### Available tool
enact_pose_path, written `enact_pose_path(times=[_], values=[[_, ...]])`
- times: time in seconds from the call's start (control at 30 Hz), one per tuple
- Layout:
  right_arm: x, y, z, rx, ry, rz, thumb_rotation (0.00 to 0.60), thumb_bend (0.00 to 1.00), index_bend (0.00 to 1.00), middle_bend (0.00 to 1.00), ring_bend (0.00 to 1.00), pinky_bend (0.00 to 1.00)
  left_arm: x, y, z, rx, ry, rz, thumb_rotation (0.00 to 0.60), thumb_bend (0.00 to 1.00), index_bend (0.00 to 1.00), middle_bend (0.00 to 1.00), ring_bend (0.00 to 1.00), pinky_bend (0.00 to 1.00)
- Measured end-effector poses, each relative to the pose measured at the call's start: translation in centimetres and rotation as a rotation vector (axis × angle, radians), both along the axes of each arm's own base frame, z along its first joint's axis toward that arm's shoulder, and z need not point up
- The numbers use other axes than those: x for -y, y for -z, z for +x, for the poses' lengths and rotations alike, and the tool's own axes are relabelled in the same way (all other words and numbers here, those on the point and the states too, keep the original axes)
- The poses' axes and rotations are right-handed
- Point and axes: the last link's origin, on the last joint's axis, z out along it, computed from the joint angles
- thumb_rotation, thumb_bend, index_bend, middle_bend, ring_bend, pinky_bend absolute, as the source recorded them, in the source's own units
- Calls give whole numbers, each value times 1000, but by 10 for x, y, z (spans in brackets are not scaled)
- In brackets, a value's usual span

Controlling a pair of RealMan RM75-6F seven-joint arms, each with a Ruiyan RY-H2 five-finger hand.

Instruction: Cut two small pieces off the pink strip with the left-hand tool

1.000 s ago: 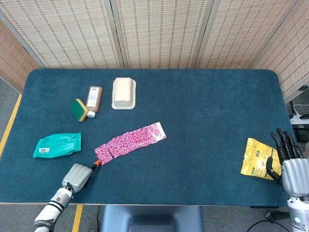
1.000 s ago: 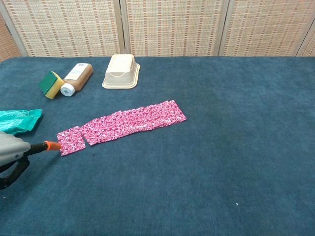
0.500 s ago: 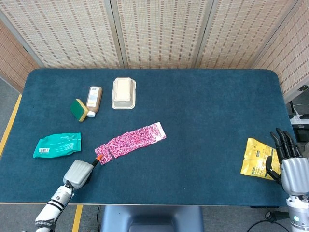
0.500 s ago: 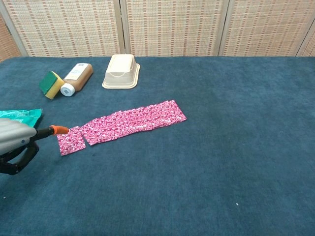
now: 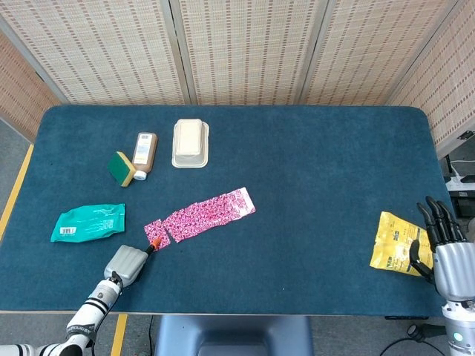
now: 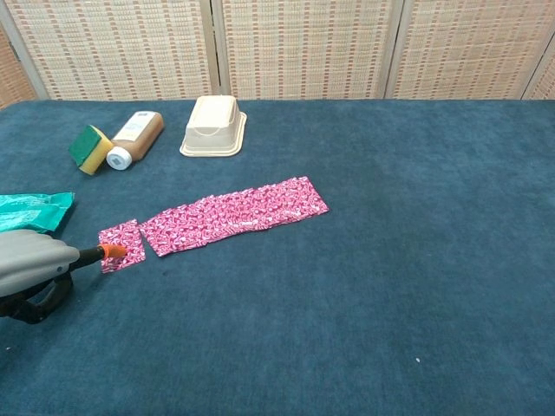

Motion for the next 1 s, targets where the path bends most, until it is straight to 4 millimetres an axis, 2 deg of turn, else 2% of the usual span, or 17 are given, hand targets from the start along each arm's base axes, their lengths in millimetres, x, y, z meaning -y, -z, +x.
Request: enact_pose_path(times=[0.17, 0.5, 0.57, 0.63, 0.73, 0.87, 1.0], values=[[-1, 0, 0, 1, -3, 1, 600, 624, 0, 0, 0, 210, 15, -11, -7, -7, -19, 5, 600, 829, 152, 681, 745, 620], [-1, 1, 1, -1, -5, 0, 600, 624, 0, 0, 0, 210, 52, -38, -20, -6, -37, 30, 600, 830, 343, 680, 746, 623], [-1, 1, 0, -2, -5, 2, 600, 624, 0, 0, 0, 210, 52, -39, -18, 5, -28, 35, 600, 830, 293, 680, 746, 624], [-1, 2, 1, -2, -5, 1, 600, 624, 0, 0, 0, 210, 50, -39, -15, 20, -9, 45, 600, 830, 150, 680, 746, 626], [-1, 2, 0, -3, -3, 0, 600, 624, 0, 0, 0, 210, 44, -39, -7, 51, 34, 73, 600, 830, 10, 680, 746, 633], [0, 2, 0, -4, 1, 3, 600, 624, 0, 0, 0, 210, 28, -33, 7, 105, 99, 114, 600, 829, 0, 680, 746, 634], [0, 1, 0, -1, 0, 4, 600, 624, 0, 0, 0, 210, 10, -19, 22, 125, 141, 107, 600, 829, 0, 681, 746, 634]])
